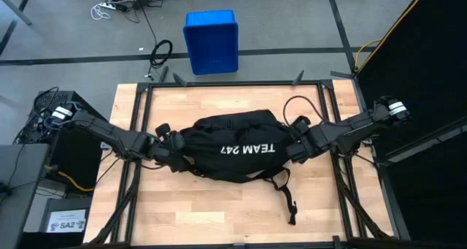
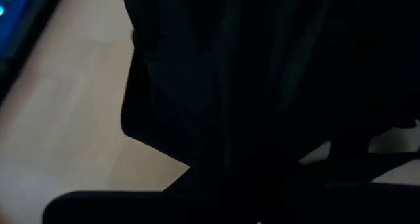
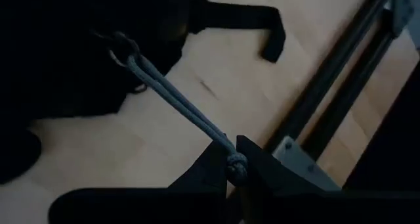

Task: Unpack backpack
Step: Open the backpack, then remove the zip bag from the backpack

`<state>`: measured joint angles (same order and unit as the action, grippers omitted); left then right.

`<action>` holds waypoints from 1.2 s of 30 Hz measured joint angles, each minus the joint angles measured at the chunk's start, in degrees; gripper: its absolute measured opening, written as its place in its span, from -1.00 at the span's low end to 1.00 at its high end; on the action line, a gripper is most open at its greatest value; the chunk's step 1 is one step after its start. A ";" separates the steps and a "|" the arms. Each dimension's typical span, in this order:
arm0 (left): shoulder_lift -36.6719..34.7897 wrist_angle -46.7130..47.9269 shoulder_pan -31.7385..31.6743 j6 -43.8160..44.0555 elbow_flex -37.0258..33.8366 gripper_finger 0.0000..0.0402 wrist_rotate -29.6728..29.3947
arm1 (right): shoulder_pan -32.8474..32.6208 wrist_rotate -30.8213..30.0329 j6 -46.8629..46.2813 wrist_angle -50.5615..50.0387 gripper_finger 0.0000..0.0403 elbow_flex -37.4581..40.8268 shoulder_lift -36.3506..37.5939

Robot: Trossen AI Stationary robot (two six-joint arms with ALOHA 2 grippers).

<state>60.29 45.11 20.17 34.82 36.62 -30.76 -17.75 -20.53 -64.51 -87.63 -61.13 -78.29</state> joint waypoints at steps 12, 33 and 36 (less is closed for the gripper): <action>0.02 -1.19 4.38 1.87 -0.05 -0.77 8.56 | -0.14 -2.19 22.52 15.61 -0.66 0.51 -0.30; 0.07 -2.22 4.32 0.38 2.69 -0.55 6.96 | 1.84 -12.84 63.36 63.23 -0.21 9.69 -0.30; 0.07 -2.24 4.32 -1.52 5.02 -0.55 6.88 | 4.68 -13.12 64.65 65.37 -0.17 11.48 -0.32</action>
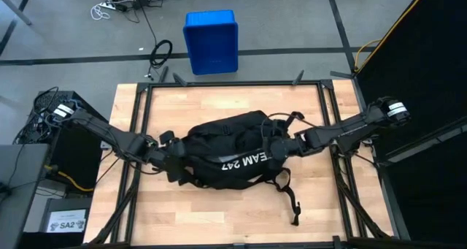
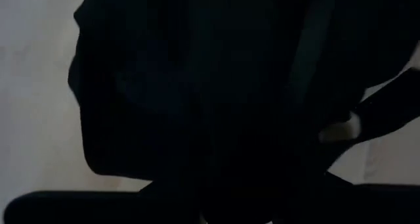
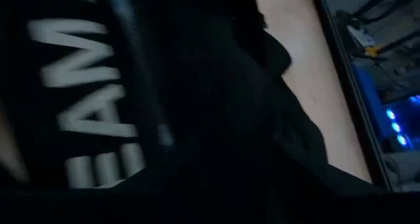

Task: Unpack backpack
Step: Remove the zip bag from the backpack

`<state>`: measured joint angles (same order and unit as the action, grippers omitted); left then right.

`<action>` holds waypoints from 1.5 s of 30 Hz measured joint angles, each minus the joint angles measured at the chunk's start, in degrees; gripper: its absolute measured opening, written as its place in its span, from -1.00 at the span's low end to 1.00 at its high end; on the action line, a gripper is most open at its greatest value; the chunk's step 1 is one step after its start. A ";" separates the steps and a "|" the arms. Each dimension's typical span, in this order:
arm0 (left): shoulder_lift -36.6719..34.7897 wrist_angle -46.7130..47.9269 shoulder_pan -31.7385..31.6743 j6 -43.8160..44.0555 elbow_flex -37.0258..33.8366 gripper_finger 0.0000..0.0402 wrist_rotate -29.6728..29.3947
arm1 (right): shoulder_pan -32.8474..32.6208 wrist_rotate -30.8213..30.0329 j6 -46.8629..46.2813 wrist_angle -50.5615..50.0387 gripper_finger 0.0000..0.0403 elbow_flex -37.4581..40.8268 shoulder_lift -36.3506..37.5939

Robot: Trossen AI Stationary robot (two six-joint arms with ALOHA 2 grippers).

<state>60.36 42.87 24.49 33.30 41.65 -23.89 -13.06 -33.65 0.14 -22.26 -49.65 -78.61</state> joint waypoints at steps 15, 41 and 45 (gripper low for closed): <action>0.00 -5.65 0.00 -15.60 7.91 -0.55 -4.90 | 9.48 -1.85 5.12 10.41 -0.18 1.23 0.00; 0.68 4.09 0.66 -11.76 14.73 0.12 -3.06 | 9.95 0.86 5.92 11.82 -0.23 1.23 -0.02; 0.98 -10.60 0.64 -19.54 13.93 0.16 -6.58 | 9.95 1.03 5.86 13.23 -0.20 1.23 -0.02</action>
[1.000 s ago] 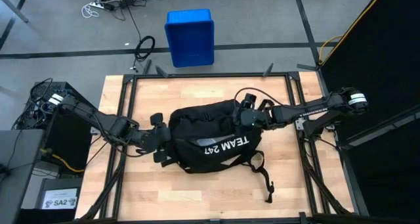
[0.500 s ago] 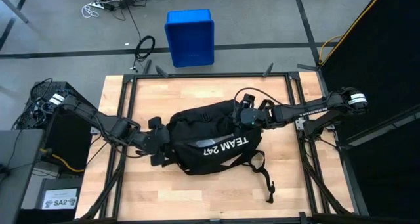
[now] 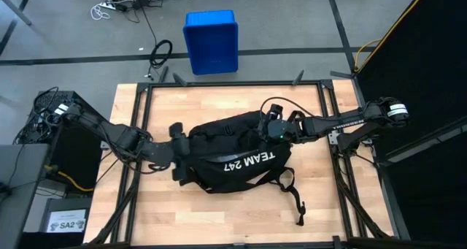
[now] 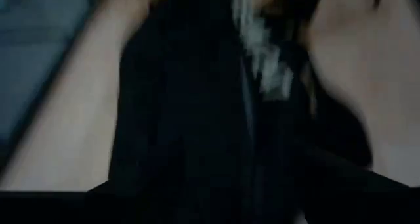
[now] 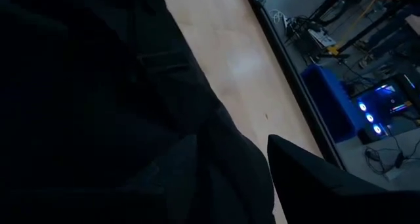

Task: Unpack backpack
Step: Remove the zip bag from the backpack

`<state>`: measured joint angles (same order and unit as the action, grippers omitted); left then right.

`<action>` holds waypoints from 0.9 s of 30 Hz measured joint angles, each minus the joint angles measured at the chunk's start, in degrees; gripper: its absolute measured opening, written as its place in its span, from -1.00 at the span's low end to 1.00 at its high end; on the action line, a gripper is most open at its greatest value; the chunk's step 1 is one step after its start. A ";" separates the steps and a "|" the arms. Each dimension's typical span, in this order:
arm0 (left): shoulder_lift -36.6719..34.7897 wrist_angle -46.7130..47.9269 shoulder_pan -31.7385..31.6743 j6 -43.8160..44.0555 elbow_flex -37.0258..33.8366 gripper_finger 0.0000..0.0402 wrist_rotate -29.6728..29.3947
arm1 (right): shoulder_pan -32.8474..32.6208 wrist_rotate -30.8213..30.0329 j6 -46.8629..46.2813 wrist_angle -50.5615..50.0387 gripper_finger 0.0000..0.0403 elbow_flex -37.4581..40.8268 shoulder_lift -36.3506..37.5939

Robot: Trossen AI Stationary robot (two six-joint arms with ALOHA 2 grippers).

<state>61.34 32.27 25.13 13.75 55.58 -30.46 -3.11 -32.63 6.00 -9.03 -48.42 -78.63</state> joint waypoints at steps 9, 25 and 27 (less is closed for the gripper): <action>9.09 -16.68 -2.54 -10.97 -0.53 0.07 1.81 | -0.02 4.05 0.09 1.81 -0.25 0.00 -0.02; 18.34 -38.22 -6.00 -21.16 -0.64 -0.01 -1.07 | -0.47 4.43 -3.36 3.01 -0.37 0.00 -0.02; 18.32 -39.69 -6.02 -20.79 -0.64 -0.01 -1.12 | -0.80 5.11 -3.46 3.06 -0.38 0.00 -0.02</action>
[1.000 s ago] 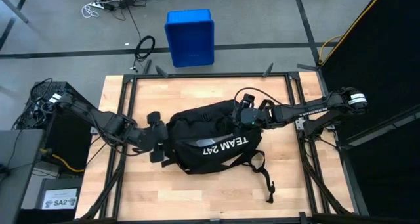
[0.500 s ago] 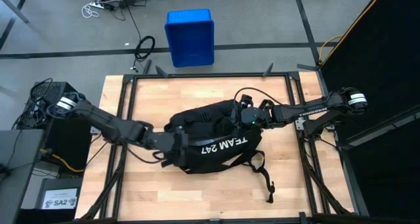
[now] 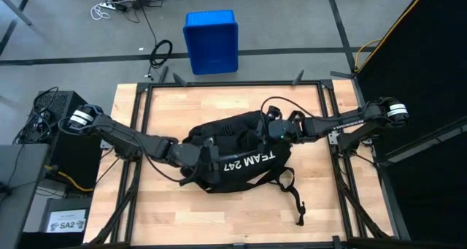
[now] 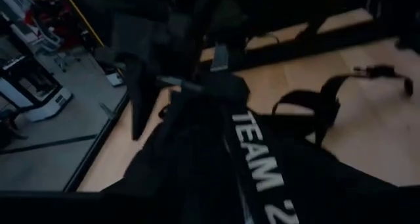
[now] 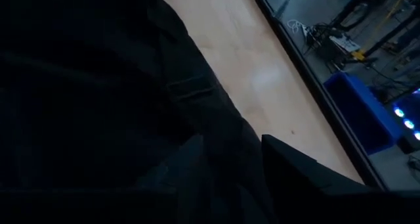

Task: Unpack backpack
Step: Remove the zip bag from the backpack

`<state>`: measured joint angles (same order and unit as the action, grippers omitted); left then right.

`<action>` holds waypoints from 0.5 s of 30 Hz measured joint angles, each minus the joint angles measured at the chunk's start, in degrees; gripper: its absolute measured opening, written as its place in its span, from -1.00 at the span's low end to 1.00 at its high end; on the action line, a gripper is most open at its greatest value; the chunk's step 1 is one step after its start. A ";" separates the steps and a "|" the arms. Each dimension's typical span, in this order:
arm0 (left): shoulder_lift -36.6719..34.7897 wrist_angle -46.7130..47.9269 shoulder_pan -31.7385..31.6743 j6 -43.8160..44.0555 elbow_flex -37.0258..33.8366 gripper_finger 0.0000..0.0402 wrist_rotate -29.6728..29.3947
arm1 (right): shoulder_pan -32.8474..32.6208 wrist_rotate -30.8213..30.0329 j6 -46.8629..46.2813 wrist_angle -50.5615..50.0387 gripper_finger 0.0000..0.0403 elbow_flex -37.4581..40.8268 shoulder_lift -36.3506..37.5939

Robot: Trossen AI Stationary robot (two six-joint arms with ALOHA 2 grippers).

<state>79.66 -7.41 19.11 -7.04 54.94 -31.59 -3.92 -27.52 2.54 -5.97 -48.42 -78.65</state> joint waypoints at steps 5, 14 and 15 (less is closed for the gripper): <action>0.02 -4.07 0.28 4.50 0.00 -0.01 0.17 | -0.60 0.37 -1.75 0.03 -0.41 0.00 0.00; -0.01 -4.87 0.28 6.18 0.00 -0.01 0.15 | -0.62 0.74 -2.98 0.45 -0.46 0.00 0.00; -0.01 -5.27 0.28 6.29 0.00 -0.01 0.15 | -0.62 0.74 -3.01 0.47 -0.47 0.00 0.00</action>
<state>79.66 -12.68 19.40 -0.75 54.94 -31.44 -4.54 -26.79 -0.47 -5.50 -48.42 -78.65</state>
